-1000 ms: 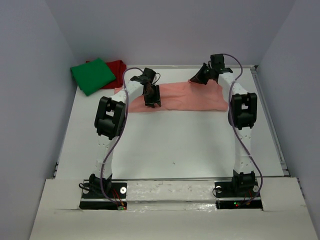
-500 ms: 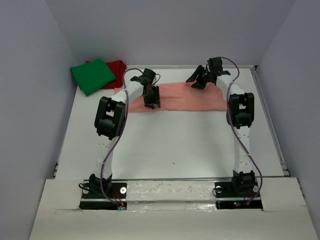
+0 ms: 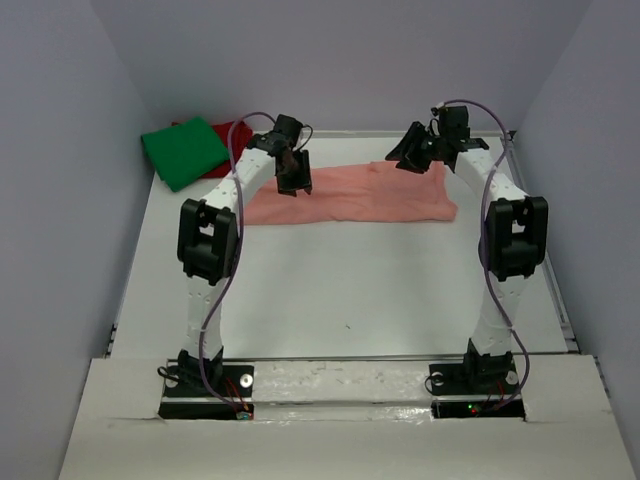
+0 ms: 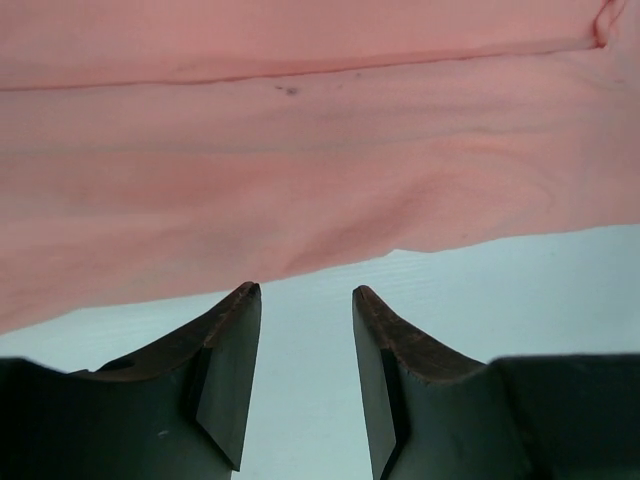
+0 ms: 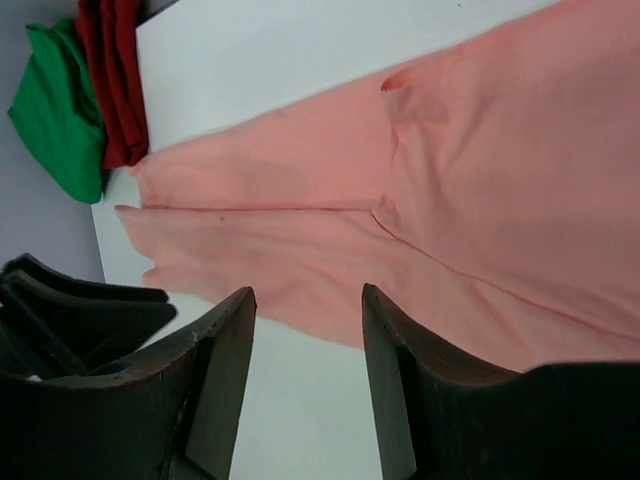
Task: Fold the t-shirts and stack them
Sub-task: Fold the other side of the tshirt into a rectangle, then rotate the tshirt 90 degrees
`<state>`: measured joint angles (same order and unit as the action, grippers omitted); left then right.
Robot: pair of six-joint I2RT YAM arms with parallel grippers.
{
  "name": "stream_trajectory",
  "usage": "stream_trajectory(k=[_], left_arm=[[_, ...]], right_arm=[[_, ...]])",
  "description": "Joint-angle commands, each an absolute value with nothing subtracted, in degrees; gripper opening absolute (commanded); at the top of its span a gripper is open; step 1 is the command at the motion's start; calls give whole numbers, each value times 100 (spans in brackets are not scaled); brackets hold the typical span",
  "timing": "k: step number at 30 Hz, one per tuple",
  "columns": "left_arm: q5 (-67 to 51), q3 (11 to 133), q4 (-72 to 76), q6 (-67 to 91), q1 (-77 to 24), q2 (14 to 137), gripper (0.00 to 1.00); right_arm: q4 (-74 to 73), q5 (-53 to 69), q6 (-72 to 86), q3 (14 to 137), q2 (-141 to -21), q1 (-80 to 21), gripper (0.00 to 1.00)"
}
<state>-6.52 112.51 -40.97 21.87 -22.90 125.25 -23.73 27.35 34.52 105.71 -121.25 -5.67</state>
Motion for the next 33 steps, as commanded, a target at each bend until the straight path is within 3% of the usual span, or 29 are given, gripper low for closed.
stream_trajectory(k=[1,3,4,5,6,10,11,14,22,24,33], left_arm=[[-552,11040,-4149,2065,-1750,11707,52],[-659,10672,-4079,2013,-1495,11698,50],[-668,10557,-3982,1969,-1390,11690,50],[-624,10451,-3929,1908,-1215,11655,50],[-572,10363,-3877,1829,-1143,11646,50],[-325,10354,-3920,1512,-888,11830,49],[-508,10336,-3876,1520,-783,11900,39],[-440,10423,-3858,1564,-765,12093,24],[-334,10757,-3920,1547,-765,12673,11],[-203,10819,-3981,1556,-765,12796,0],[439,10987,-4412,1740,-765,13342,0]], right_arm=[[-2399,2601,3226,9951,-11664,-536,52],[-2478,2445,3234,9582,-11576,-484,49],[-2531,2365,3252,9476,-11532,-483,43],[-2610,2303,3252,9379,-11453,-431,4],[-2671,2233,3261,9274,-11417,-431,0],[-2830,1926,3112,8947,-11259,-378,0],[-2908,1864,3068,8939,-11233,-378,0],[-3119,1627,2953,9017,-11259,-378,0],[-3366,1231,2935,9079,-11417,-378,0],[-3428,1204,2944,9123,-11469,-378,0],[-3586,897,2909,9325,-11794,-378,0]])
